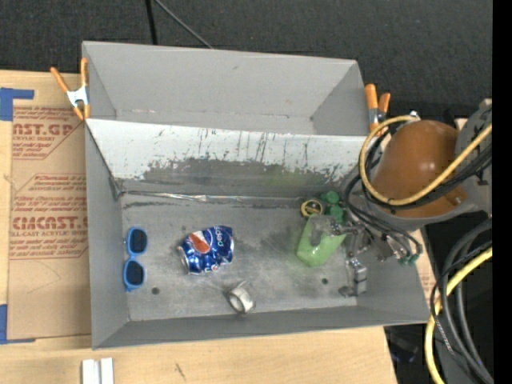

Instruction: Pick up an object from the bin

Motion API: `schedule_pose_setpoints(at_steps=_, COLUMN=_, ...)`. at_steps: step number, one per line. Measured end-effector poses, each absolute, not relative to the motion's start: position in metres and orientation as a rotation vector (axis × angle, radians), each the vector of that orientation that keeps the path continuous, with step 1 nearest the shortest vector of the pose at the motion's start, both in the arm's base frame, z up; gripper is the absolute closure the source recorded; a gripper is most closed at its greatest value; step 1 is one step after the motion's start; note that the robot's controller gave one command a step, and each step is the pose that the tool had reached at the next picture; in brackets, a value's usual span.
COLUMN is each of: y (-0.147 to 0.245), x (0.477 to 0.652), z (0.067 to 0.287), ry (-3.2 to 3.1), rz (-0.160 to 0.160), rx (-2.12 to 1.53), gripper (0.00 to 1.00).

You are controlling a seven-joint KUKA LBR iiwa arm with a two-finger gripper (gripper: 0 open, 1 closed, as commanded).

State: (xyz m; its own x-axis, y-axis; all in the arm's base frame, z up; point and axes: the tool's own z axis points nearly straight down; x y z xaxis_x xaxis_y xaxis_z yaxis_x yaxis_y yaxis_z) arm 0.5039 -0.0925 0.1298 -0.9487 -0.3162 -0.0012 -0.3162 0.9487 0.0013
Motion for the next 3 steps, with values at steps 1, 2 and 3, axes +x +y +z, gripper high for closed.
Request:
schedule_pose_setpoints(at_steps=1, y=-0.101, x=0.526, z=0.068, ry=3.140, rz=0.003, rx=0.161, gripper=0.00)
schedule_pose_setpoints(at_steps=2, y=-0.150, x=0.502, z=0.072, ry=3.134, rz=0.002, rx=-0.159, gripper=0.00)
schedule_pose_setpoints(at_steps=3, y=-0.150, x=0.502, z=0.072, ry=3.137, rz=0.003, rx=-0.158, gripper=1.00)
